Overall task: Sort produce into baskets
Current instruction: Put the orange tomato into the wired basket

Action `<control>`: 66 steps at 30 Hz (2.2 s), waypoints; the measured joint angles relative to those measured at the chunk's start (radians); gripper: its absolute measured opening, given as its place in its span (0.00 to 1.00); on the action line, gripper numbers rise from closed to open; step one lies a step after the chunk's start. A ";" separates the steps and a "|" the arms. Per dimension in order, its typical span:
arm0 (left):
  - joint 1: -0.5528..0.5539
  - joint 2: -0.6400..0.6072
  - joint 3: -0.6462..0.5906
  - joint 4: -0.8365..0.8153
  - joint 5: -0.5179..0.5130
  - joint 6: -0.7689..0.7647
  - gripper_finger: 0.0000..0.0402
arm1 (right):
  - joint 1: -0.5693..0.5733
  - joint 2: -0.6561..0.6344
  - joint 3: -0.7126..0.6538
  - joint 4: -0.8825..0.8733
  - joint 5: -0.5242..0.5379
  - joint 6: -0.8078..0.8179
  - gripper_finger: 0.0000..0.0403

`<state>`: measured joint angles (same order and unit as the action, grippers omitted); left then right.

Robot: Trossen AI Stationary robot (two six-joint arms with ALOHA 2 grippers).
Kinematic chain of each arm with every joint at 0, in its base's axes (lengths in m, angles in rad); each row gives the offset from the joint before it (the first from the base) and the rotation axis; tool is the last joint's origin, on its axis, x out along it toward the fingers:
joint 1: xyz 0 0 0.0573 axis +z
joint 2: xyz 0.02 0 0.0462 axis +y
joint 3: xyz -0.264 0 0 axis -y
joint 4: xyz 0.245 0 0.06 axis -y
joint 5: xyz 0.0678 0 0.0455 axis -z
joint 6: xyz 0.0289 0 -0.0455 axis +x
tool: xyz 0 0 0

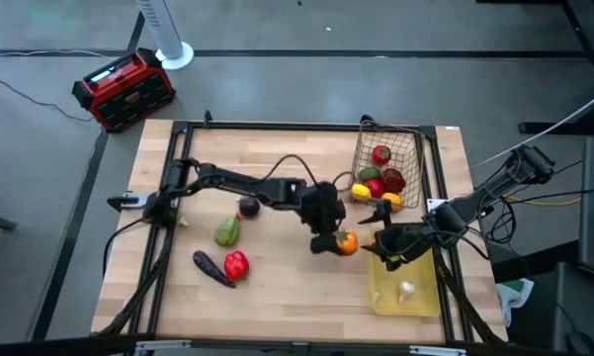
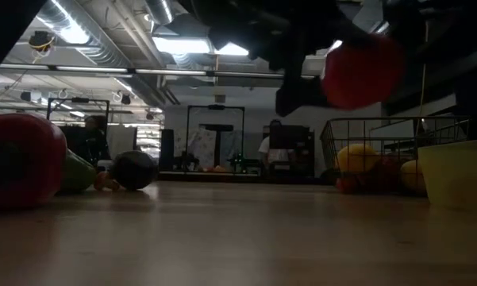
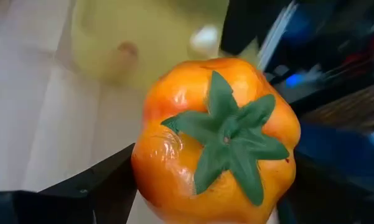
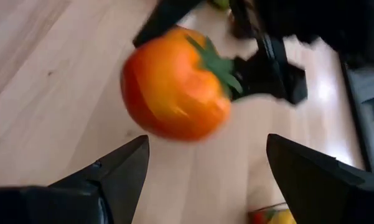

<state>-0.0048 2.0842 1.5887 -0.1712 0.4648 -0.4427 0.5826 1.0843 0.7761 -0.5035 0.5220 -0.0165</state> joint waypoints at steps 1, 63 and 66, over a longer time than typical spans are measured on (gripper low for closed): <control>0.011 0.000 0.000 0.025 0.023 -0.023 0.83 | 0.000 0.000 0.000 0.015 0.007 -0.029 0.80; 0.075 0.000 0.001 0.235 0.147 0.043 0.97 | -0.001 0.001 -0.001 0.151 0.033 -0.275 0.63; 0.115 0.000 0.001 0.191 0.164 0.038 0.97 | -0.001 -0.008 -0.001 0.110 0.115 -0.273 0.63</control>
<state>0.1100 2.0838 1.5898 0.0201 0.6288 -0.4049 0.5816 1.0765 0.7750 -0.3934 0.6366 -0.2891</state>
